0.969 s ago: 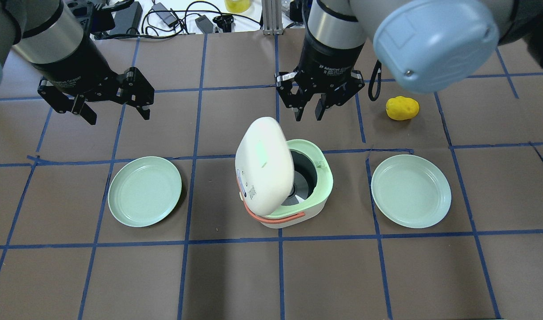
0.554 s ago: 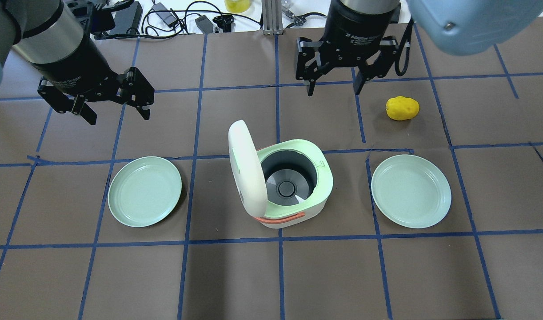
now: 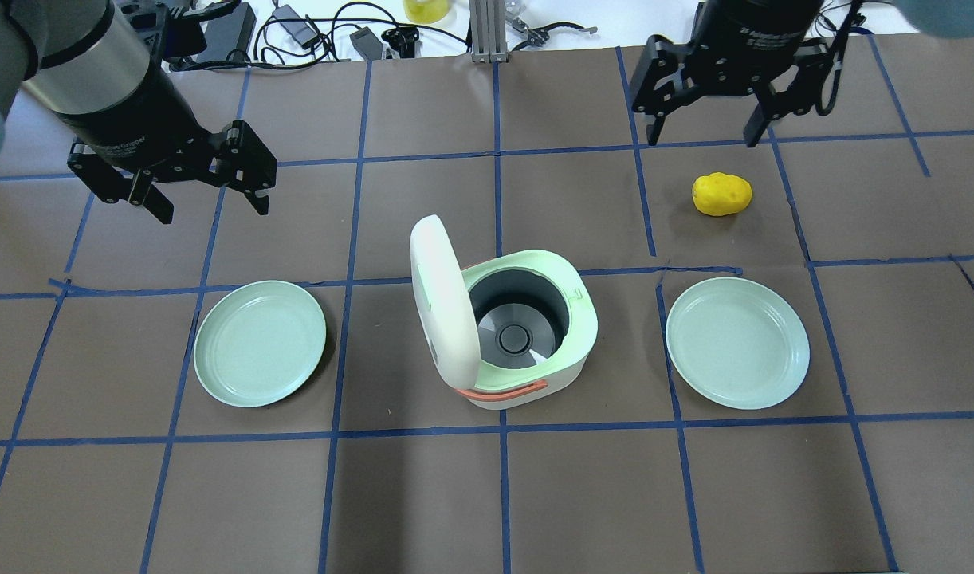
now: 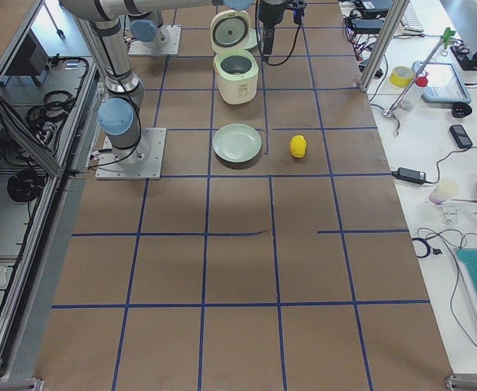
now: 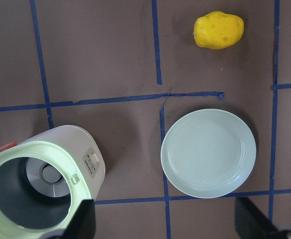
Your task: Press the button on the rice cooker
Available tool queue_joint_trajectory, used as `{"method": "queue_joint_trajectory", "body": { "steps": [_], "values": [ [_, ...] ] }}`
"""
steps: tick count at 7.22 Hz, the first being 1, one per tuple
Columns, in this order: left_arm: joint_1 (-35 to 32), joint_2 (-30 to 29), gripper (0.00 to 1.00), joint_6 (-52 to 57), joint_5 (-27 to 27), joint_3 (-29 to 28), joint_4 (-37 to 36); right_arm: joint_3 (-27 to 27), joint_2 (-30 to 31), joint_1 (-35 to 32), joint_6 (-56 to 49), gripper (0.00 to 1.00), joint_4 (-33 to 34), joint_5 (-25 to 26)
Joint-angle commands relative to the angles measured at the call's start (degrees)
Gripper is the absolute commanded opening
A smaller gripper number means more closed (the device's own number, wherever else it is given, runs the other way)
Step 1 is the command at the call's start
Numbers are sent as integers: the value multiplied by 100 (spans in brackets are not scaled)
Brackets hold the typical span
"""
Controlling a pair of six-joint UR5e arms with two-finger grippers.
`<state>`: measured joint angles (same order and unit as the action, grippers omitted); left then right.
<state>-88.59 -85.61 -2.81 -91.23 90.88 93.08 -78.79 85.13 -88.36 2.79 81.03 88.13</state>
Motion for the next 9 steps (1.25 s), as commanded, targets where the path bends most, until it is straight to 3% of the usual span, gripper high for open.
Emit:
{"method": "queue_joint_trajectory", "body": {
  "steps": [1, 9],
  "values": [
    [0, 0, 100, 0, 0, 0, 0, -49, 3, 55, 11, 100, -17, 239],
    [0, 0, 100, 0, 0, 0, 0, -163, 21, 47, -6, 100, 62, 240]
  ]
}}
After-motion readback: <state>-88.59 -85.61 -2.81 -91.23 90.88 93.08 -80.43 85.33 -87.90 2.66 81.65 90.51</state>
